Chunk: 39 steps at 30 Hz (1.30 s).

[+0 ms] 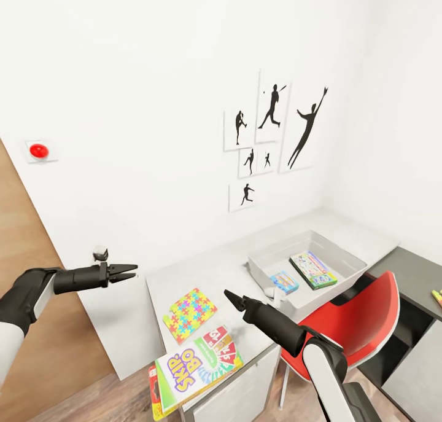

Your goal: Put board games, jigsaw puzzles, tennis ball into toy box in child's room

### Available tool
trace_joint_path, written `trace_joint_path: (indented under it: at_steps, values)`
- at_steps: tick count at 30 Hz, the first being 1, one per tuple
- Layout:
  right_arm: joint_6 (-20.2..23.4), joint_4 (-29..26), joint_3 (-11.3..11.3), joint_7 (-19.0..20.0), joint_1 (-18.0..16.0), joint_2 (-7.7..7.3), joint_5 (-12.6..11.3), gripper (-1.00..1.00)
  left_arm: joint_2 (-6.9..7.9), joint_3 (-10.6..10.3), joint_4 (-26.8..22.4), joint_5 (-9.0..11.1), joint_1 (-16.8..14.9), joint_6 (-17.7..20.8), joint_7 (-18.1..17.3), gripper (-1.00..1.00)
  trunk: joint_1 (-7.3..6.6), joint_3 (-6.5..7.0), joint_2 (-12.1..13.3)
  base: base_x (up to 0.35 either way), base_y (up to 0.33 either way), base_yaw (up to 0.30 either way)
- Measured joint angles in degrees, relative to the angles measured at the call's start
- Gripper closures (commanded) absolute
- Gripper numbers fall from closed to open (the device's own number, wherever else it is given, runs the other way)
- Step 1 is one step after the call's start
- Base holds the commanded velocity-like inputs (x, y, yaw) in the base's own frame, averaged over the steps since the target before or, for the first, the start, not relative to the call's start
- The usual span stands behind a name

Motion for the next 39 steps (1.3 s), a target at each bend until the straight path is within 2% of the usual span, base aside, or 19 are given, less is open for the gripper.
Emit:
trace_joint_path:
  at_steps: [5,10,21,39]
  values:
    - [0.06,-0.02,0.01,2.38,0.0,0.03,0.03,-1.0,-1.13,-0.19,2.45,-0.03,0.07,0.05,2.32,-1.0,1.1,-0.9,-2.01,0.0,0.0,0.0]
    - [0.06,-0.02,-0.09,3.8,0.01,0.04,0.08,-1.0,-1.37,-0.23,6.92,-0.14,0.08,-0.25,5.02,-1.0,2.2,-1.81,-4.02,0.0,0.0,0.0]
    - [0.15,-0.02,-0.25,4.35,0.0,-0.02,0.07,-1.0,-1.25,-0.26,12.69,-0.19,0.58,-0.71,6.47,-1.0,2.21,-1.81,-4.04,0.0,0.0,0.0]
    - [0.24,-0.02,-0.38,4.33,0.0,-0.05,0.14,-1.0,-1.2,-0.15,13.23,-0.2,1.65,-0.58,6.52,-1.0,2.21,-1.81,-4.05,0.0,0.0,0.0]
